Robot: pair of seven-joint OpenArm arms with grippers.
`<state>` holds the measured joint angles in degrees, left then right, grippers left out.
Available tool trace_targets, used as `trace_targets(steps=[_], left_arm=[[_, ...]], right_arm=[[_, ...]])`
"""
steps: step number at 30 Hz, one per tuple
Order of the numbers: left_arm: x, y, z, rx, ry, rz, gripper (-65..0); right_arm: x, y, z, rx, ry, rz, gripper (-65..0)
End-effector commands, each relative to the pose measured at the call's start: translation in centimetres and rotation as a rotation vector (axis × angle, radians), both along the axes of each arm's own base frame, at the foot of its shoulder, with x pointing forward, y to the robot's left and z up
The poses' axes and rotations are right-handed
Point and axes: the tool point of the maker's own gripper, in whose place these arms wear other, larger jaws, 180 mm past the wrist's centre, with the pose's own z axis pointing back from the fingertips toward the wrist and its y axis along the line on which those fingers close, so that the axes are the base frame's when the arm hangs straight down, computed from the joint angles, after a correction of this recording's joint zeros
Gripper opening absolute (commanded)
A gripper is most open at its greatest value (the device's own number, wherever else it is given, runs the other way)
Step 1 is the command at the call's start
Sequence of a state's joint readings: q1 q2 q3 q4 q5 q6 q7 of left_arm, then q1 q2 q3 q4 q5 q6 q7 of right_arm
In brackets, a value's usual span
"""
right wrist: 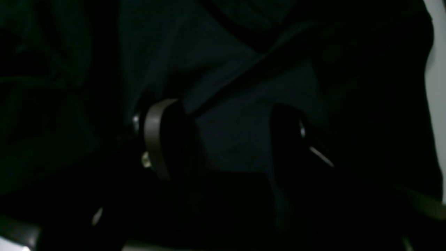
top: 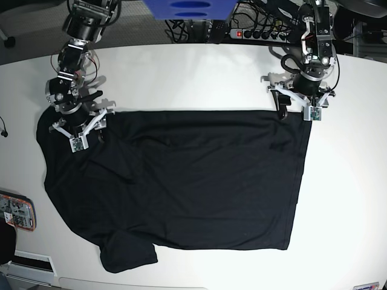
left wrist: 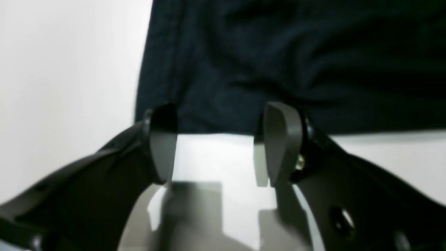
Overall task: Fold the T-shirt properly
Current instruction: 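Shift the left gripper along the collar edge and regrip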
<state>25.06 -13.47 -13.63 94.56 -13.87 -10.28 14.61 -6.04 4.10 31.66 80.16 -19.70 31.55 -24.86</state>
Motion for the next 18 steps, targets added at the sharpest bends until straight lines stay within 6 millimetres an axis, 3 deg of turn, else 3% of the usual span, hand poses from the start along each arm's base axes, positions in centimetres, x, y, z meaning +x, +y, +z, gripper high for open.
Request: trace_targets(steps=[1,6,13,16,18], left_arm=[[0.7,0.2,1.1,0.004,-0.043,-0.002,-26.9],[1.4,0.1,2.0,0.013,-0.07,-0.012,-26.9],[5.5,0.0,5.5,0.036,-0.178,-0.037,-26.9],[6.4,-0.8,3.6,0.036,-0.11,-0.078,-26.9],[5.6,-1.1,0.8,0.029,-0.032,-0.096,-26.9]], right_arm=[[-3.3,-1.9,-2.7,-0.124,0.207,0.004,-26.1],[-3.7,-1.9,-2.9,-0.126,0.215,0.005,-26.1],[-3.8,-1.9,-2.9,-0.126,0.217,0.004,-26.1],[-3.8,-1.8,-3.1,-0.124,0.22,0.007,-26.1],[-3.8,-1.8,-3.0,-0.125,0.219,0.009,-26.1]])
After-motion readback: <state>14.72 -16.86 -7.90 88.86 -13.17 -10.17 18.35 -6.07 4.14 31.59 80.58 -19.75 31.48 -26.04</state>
